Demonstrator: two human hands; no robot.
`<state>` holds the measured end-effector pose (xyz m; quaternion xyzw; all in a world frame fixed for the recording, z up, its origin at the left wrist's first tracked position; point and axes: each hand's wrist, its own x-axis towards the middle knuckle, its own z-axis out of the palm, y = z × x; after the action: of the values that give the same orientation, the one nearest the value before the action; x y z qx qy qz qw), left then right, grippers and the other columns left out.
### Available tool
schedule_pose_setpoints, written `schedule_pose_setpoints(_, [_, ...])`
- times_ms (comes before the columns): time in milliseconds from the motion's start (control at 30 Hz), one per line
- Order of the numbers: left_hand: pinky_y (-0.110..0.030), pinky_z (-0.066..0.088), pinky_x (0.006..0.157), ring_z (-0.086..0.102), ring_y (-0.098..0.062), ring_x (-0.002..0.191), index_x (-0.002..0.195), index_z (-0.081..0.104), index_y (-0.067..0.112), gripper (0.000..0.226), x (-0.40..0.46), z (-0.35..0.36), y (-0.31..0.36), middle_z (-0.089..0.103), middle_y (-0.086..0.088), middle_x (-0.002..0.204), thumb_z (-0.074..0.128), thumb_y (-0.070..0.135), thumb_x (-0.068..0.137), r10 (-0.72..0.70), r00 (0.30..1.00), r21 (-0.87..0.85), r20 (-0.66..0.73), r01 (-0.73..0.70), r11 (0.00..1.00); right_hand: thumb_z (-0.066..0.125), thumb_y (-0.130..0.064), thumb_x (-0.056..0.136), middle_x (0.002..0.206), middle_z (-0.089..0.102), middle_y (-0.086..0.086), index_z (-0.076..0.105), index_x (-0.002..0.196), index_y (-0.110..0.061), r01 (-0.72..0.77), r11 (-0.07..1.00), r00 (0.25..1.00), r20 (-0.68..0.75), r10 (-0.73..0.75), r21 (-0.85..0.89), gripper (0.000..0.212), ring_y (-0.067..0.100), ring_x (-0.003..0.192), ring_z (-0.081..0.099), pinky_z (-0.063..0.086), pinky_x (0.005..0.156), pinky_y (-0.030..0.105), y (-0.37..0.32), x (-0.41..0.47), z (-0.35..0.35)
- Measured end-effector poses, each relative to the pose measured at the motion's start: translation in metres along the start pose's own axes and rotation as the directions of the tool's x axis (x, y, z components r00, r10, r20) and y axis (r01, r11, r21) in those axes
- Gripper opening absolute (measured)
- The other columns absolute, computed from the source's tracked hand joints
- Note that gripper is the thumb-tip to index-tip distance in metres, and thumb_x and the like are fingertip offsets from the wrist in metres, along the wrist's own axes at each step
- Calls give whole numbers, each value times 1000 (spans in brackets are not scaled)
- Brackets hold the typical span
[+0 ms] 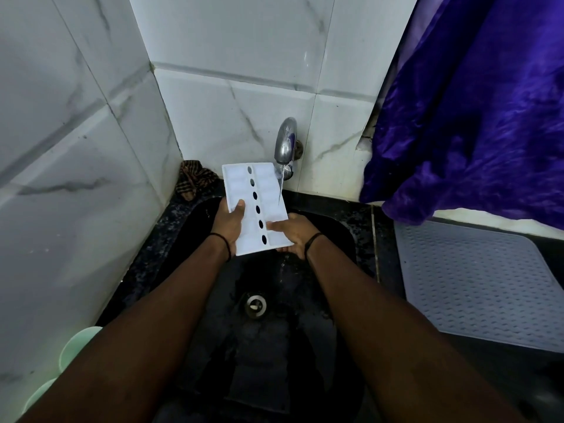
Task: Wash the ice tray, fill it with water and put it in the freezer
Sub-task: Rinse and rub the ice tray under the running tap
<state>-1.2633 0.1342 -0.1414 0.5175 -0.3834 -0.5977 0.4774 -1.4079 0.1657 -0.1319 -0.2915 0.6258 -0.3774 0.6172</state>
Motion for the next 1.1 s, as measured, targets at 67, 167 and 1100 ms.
schedule_pose_setpoints(67, [-41,55,76,65,-23,96,129,46,15,28,0,-2,-2,61,-8,120,44,18,101,13,1000,15,-3,-13,1000,67,2,86,102,65,19,60,123,5,-13,1000,1000,20,13,3,37,28,69,61,45,39,22,-1,0,1])
schedule_pose_setpoints(167, [-46,53,84,62,-28,103,130,47,14,30,-2,-2,-4,61,-9,121,47,18,100,31,999,52,-16,-30,998,57,9,87,104,64,20,61,121,5,-22,999,999,28,21,35,35,35,81,63,52,57,35,1,-1,6])
schedule_pose_setpoints(1100, [-37,51,75,61,-27,97,132,46,11,33,10,-12,12,58,-10,125,47,19,100,-88,990,41,-114,94,995,78,-48,75,59,52,-4,45,54,-19,207,546,919,-31,-394,-812,48,17,59,52,40,47,26,-22,14,-4])
